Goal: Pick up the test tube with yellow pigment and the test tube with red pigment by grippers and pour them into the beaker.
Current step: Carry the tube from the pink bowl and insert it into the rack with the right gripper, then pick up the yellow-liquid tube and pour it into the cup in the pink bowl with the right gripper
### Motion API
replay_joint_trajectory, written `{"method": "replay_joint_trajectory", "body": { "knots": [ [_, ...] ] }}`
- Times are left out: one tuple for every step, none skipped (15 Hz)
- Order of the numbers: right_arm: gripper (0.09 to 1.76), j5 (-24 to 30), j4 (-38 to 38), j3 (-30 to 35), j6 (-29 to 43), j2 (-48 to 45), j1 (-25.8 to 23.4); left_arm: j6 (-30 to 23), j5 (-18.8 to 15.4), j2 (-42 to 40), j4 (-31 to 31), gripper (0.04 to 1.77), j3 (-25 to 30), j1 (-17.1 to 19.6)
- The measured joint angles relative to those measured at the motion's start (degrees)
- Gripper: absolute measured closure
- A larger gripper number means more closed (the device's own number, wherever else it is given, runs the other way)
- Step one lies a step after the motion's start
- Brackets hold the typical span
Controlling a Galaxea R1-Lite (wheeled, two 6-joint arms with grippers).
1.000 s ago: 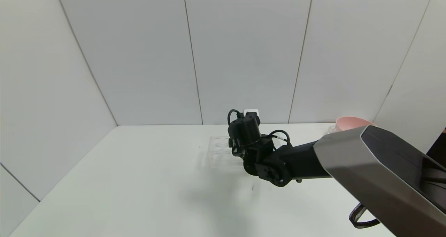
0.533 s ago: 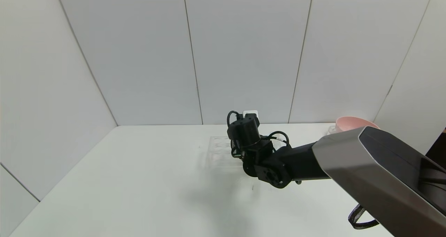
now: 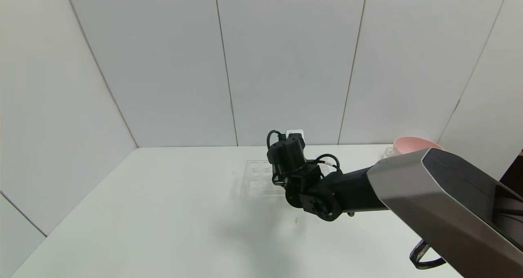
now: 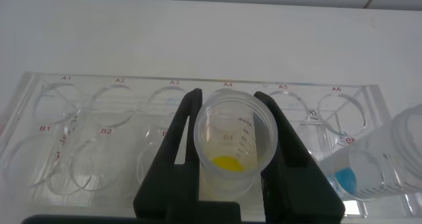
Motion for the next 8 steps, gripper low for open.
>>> {"method": "replay_joint_trajectory", "body": {
  "knots": [
    [1.27,0.0,0.0,0.0,0.0,0.0,0.0,0.0,0.0,0.0,0.0,0.09,0.0,0.0],
    [1.27,0.1,0.0,0.0,0.0,0.0,0.0,0.0,0.0,0.0,0.0,0.09,0.0,0.0],
    [1.27,0.0,0.0,0.0,0.0,0.0,0.0,0.0,0.0,0.0,0.0,0.09,0.0,0.0],
    [1.27,0.1,0.0,0.0,0.0,0.0,0.0,0.0,0.0,0.0,0.0,0.09,0.0,0.0],
    [1.27,0.1,0.0,0.0,0.0,-0.1,0.0,0.0,0.0,0.0,0.0,0.09,0.0,0.0],
    [1.27,0.1,0.0,0.0,0.0,-0.1,0.0,0.0,0.0,0.0,0.0,0.09,0.0,0.0],
    [1.27,0.1,0.1,0.0,0.0,-0.3,0.0,0.0,0.0,0.0,0.0,0.09,0.0,0.0],
    [1.27,0.1,0.4,0.0,-0.1,-0.7,0.0,0.0,0.0,0.0,0.0,0.09,0.0,0.0]
  ]
}}
